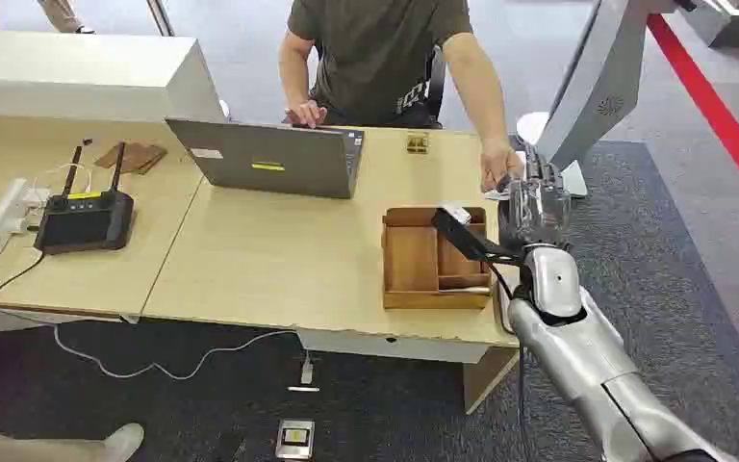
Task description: Pass the card to the sensor for recognition and then transmit it.
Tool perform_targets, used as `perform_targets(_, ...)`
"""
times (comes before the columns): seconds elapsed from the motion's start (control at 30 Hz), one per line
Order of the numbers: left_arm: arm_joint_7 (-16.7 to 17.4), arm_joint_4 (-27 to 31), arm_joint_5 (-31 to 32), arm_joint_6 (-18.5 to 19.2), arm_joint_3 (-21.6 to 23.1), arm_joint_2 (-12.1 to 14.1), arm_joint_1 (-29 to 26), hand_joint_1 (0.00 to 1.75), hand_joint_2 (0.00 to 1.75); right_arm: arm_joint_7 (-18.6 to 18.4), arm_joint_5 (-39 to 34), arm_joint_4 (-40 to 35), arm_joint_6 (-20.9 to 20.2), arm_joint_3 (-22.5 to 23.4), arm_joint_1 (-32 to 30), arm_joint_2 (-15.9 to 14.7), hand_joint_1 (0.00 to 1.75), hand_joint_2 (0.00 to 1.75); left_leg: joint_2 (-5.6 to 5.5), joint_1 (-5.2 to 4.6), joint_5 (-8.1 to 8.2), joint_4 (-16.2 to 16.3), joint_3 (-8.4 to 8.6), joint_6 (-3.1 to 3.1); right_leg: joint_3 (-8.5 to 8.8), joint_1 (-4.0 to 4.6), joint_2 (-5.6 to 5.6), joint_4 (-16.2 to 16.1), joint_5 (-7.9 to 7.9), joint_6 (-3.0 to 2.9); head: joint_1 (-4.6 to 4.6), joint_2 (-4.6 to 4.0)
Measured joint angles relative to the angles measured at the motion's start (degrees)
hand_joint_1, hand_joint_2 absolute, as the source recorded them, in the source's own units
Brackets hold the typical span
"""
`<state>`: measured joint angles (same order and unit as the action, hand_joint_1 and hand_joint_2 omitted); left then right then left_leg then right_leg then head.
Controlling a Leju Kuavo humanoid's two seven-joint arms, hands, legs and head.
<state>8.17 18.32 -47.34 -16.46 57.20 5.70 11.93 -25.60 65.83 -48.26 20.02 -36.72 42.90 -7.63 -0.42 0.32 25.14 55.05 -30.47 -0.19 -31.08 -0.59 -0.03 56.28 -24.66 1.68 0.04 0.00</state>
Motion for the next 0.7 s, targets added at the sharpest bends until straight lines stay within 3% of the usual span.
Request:
perform_targets(0.13,0.0,0.0,0.5,-0.1,0.0,0.0,0.0,0.0,1.75,-0.9,0.8,0.0,-1.1,0.0,-0.2,-0.1,1.75,1.75,0.01,0.0,0.0,0.0,0.0,0.0,-0.01,0.0,0.0,0.0,0.0,0.0,0.0,0.0)
perform_targets(0.3,-0.2,0.0,0.5,-0.5,0.0,-0.1,-0.3,0.0,1.75,0.2,-1.5,-1.7,1.5,0.9,-2.1,-0.8,1.75,1.75,0.01,0.0,0.0,0.0,0.01,0.0,-0.02,0.0,0.0,0.0,0.0,0.0,0.0,0.0)
perform_targets(0.47,-1.0,0.0,0.3,-0.7,-0.1,-0.2,-0.9,0.0,1.75,2.4,-6.8,-6.6,4.1,3.0,-6.3,-2.4,1.75,1.75,0.01,0.0,0.01,0.0,0.02,0.0,-0.03,0.0,0.0,0.0,0.0,0.0,-0.02,0.0)
perform_targets(0.7,-2.4,0.0,-1.0,-1.5,-1.0,-0.1,-2.3,0.0,1.75,6.6,-17.3,-15.0,4.6,6.5,-15.8,-5.9,1.75,1.75,0.02,0.0,0.03,0.0,-0.01,-0.02,-0.02,0.0,0.0,-0.1,-0.01,0.0,0.0,0.0)
